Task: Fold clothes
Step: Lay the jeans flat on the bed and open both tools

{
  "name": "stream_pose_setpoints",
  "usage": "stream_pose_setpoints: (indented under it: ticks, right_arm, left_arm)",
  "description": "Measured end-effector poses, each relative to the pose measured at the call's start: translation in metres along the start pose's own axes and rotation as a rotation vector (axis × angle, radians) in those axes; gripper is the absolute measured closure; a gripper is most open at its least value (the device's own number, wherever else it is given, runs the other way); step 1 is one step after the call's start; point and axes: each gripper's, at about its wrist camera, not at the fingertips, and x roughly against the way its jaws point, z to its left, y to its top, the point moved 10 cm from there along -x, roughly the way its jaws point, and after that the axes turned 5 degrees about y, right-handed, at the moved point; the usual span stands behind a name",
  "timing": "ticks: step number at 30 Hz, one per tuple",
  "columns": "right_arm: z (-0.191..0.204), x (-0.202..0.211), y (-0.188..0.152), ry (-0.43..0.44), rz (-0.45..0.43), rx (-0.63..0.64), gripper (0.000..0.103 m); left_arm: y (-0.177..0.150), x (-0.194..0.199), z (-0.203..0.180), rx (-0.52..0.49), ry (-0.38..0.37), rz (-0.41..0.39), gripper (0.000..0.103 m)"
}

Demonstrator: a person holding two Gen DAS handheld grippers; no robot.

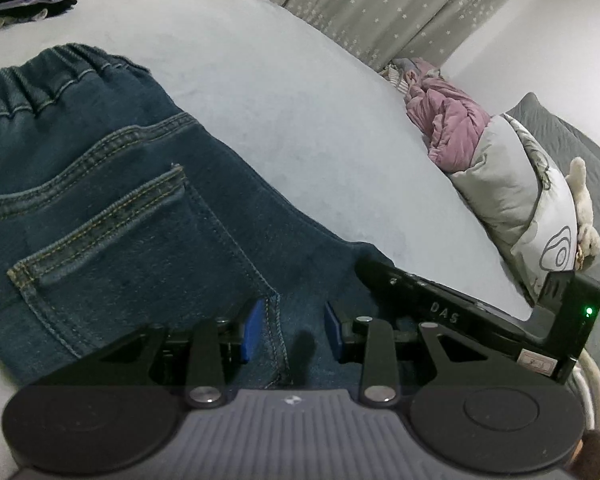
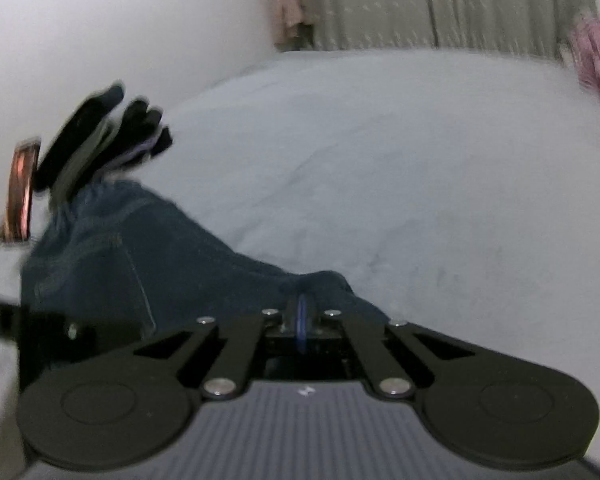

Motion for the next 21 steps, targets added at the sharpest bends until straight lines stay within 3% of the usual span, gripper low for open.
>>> stream_pose_setpoints:
  ticks: [2,3,5,9,12,14,15,16,19,21]
  right_arm:
    - [0.003,0.008,0.006,-0.007,-0.031,-0.012,0.103]
    - [0.005,0.018,0.01,-0.016,-0.055,-0.022,0.09]
    - [0.016,0.026,0.013,-0.027,-0.065,0.007,0.082]
    - [0.011,0.031,-0.003,-0.085,-0.031,0.051,0.081]
    - [-0.026,0.032,-0.022,-0.21,-0.007,0.018,0.081]
    - [-0.038,0.039,-0.023,-0.219,-0.03,-0.057,0.08]
    - [-0.04,0.047,-0.023,-0.256,-0.038,-0.061,0.067]
    - [-0.042,0.055,-0.023,-0.294,-0.046,-0.064,0.064]
    - [-0.023,0.067,-0.025,-0.29,-0.044,-0.008,0.065]
    - [-0.011,0.077,-0.028,-0.282,-0.048,0.031,0.061]
  left_arm:
    - [0.001,0.003,0.0,-0.004,0.005,-0.013,0.068]
    - [0.002,0.006,-0.001,-0.018,0.012,-0.027,0.068]
    - [0.002,0.009,-0.003,-0.046,0.031,-0.045,0.068]
    - [-0.002,0.011,-0.005,-0.114,0.096,-0.066,0.068]
    - [-0.007,0.009,-0.01,-0.145,0.132,-0.074,0.068]
    - [-0.01,0.01,-0.011,-0.16,0.144,-0.075,0.068]
    - [-0.01,0.011,-0.013,-0.168,0.147,-0.075,0.067]
    - [-0.011,0.011,-0.015,-0.177,0.151,-0.075,0.067]
    - [-0.013,0.011,-0.021,-0.199,0.16,-0.076,0.067]
    - [-0.016,0.01,-0.025,-0.214,0.163,-0.079,0.066]
